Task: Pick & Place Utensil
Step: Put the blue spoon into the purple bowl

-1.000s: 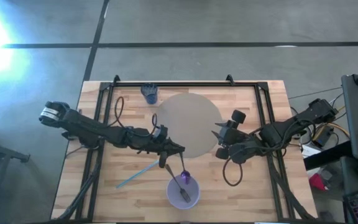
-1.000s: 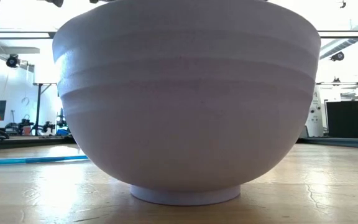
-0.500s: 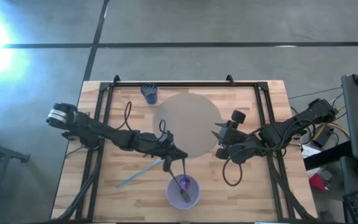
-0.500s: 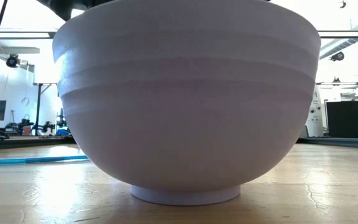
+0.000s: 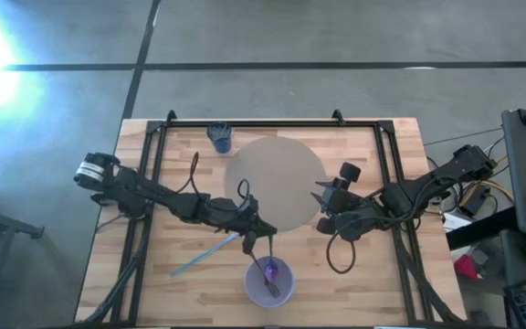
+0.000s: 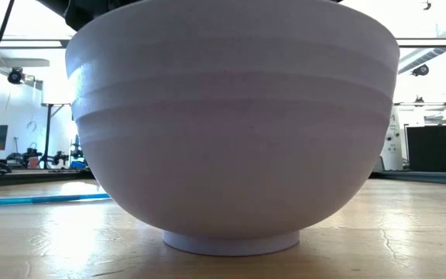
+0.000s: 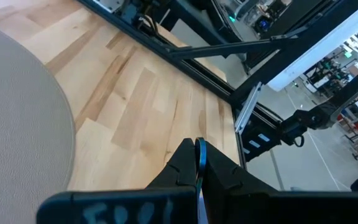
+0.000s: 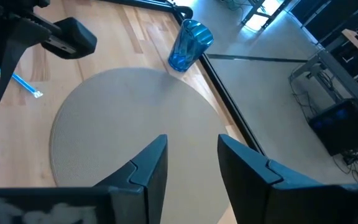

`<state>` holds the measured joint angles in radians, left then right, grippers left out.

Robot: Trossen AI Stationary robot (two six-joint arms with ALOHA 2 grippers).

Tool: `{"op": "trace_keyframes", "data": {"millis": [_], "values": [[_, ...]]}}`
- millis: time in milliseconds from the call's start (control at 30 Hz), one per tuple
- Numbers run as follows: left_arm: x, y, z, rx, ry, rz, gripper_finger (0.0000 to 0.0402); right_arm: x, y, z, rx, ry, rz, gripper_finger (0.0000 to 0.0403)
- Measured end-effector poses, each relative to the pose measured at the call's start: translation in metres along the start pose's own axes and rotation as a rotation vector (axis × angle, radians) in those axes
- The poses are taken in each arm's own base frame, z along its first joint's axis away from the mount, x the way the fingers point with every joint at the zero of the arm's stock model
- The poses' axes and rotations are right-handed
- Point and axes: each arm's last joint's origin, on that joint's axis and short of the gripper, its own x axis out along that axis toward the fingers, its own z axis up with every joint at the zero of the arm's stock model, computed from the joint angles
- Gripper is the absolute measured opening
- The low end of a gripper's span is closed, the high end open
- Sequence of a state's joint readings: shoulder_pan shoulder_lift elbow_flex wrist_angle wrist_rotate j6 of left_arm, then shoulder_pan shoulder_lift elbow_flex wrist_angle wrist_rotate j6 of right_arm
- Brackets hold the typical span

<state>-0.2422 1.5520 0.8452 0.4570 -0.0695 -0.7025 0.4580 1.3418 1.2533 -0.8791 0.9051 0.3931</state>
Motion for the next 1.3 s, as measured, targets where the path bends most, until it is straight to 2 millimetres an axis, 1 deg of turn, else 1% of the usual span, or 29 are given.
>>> {"op": "trace_keyframes", "data": {"millis": [167, 333, 500, 933, 1300], "values": [[0.004, 0.003, -0.004, -0.01, 0.011, 0.013, 0.0, 0.0, 0.0, 0.0, 0.001, -0.001, 0.0, 0.0141], [0.009, 0.004, -0.006, -0.014, -0.011, -0.006, 0.0, 0.0, 0.0, 0.0, 0.002, -0.001, 0.001, 0.0133], [0.011, 0.006, -0.009, -0.035, 0.007, 0.0, 0.0, 0.0, 0.0, 0.0, 0.001, -0.001, 0.0, 0.0127], [0.011, 0.008, -0.011, -0.063, 0.038, 0.017, 0.0005, 0.001, 0.0, -0.001, -0.001, 0.001, 0.0, 0.0134], [0.01, 0.008, -0.011, -0.056, 0.039, 0.017, 0.0007, 0.001, 0.0, -0.001, -0.002, 0.001, 0.0, 0.0121]]}}
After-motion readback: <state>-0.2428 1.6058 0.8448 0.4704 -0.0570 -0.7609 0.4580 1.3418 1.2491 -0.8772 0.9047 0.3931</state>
